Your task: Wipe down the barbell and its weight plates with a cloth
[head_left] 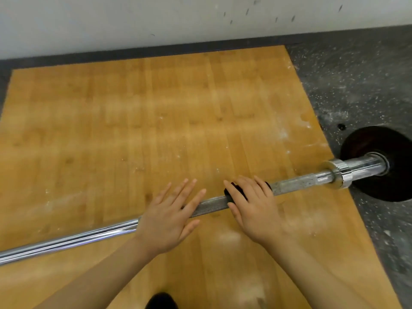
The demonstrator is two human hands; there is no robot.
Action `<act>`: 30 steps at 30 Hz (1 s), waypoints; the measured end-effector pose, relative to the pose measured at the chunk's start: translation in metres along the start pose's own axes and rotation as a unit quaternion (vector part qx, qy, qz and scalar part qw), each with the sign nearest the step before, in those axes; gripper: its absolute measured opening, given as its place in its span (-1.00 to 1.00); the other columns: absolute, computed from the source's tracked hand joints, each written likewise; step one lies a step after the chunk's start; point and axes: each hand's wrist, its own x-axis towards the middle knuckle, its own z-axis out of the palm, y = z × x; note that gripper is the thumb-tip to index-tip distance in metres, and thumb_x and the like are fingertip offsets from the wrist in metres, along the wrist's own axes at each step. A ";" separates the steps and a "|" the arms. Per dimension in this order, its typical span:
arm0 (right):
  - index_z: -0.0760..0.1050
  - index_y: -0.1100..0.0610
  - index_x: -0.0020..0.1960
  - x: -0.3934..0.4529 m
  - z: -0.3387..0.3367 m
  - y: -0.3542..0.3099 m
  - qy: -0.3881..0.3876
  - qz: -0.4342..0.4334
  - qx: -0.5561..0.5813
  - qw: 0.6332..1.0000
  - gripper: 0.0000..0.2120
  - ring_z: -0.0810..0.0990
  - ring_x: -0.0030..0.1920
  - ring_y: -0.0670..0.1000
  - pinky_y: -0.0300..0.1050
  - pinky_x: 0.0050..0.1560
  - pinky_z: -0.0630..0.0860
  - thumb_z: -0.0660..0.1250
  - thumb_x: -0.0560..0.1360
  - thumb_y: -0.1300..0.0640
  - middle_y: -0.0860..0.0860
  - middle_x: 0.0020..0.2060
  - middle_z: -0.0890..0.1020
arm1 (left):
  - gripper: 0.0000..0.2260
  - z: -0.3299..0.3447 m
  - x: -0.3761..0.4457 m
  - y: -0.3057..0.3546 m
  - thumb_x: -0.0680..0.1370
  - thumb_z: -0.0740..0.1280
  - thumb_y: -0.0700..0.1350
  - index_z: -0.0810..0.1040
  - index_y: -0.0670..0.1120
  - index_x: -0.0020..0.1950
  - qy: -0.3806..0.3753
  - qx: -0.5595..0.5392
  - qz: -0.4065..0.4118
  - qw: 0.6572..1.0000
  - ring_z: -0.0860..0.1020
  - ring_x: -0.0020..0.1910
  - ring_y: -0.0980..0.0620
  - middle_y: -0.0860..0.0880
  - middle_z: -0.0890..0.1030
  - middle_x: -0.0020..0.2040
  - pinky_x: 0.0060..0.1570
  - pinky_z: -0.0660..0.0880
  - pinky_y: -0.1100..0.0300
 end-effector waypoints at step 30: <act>0.61 0.19 0.09 0.048 0.009 0.033 0.017 0.045 -0.006 0.999 -0.68 0.58 0.02 0.19 0.09 0.13 0.44 0.17 0.57 0.04 0.11 0.03 0.63 | -0.41 -0.017 0.044 -0.041 0.65 -0.15 0.23 0.39 -0.06 0.47 0.024 0.025 -0.039 0.999 0.40 0.41 -0.10 -0.11 0.46 0.40 0.38 0.20 -0.05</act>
